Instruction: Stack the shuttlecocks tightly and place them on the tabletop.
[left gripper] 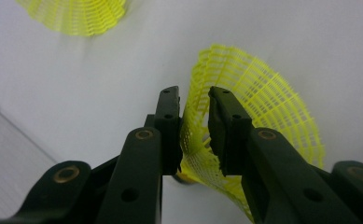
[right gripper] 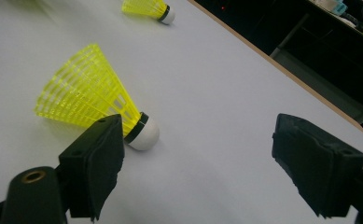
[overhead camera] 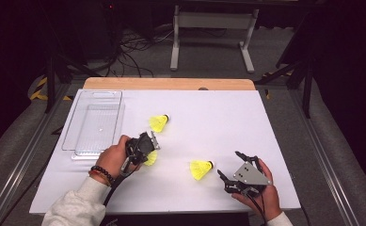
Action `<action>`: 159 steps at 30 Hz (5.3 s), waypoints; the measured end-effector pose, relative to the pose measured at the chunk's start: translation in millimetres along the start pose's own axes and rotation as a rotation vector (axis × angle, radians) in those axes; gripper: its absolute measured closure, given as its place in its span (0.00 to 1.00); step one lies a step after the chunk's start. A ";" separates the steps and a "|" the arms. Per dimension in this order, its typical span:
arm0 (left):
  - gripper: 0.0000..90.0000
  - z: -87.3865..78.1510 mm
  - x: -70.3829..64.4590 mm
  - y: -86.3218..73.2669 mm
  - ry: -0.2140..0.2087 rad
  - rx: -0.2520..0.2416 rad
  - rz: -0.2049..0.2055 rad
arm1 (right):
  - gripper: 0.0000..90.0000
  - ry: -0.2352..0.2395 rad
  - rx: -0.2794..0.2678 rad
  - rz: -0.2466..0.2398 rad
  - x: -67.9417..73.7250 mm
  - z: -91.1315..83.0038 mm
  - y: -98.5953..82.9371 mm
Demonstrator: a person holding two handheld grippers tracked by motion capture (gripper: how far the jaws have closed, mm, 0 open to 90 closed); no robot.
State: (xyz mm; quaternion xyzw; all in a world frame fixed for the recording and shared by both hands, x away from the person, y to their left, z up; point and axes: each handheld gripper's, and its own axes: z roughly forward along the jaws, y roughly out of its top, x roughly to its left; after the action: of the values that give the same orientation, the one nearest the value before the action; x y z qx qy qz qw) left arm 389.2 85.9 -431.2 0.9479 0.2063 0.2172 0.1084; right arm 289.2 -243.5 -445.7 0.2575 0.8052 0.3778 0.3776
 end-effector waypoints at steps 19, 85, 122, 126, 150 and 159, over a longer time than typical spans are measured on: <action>0.72 8.7 1.4 10.0 0.008 -0.128 -0.071 | 0.20 -0.005 0.005 0.005 -0.6 0.1 -1.1; 0.21 -73.2 -12.6 -121.9 0.086 -0.738 -0.098 | 0.17 -0.013 -0.028 0.047 6.7 -2.0 7.2; 0.08 -58.7 -36.4 -200.8 0.012 -0.744 -0.280 | 0.29 0.014 0.068 0.058 55.7 41.7 43.3; 0.08 -58.1 -36.3 -200.1 0.008 -0.736 -0.271 | 0.38 0.013 0.091 0.051 57.7 45.7 42.9; 0.08 -56.5 -36.3 -197.5 -0.012 -0.731 -0.271 | 1.00 -0.047 0.089 0.083 30.9 33.5 42.2; 0.08 -56.1 -36.4 -196.6 -0.016 -0.727 -0.269 | 1.00 0.029 0.009 0.140 23.0 40.0 59.4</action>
State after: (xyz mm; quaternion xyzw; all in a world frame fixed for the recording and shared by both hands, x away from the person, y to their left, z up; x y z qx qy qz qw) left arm 266.1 251.7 -453.1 0.8138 0.2373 0.2528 0.4664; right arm 315.7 -176.2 -424.7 0.3092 0.7923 0.4036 0.3373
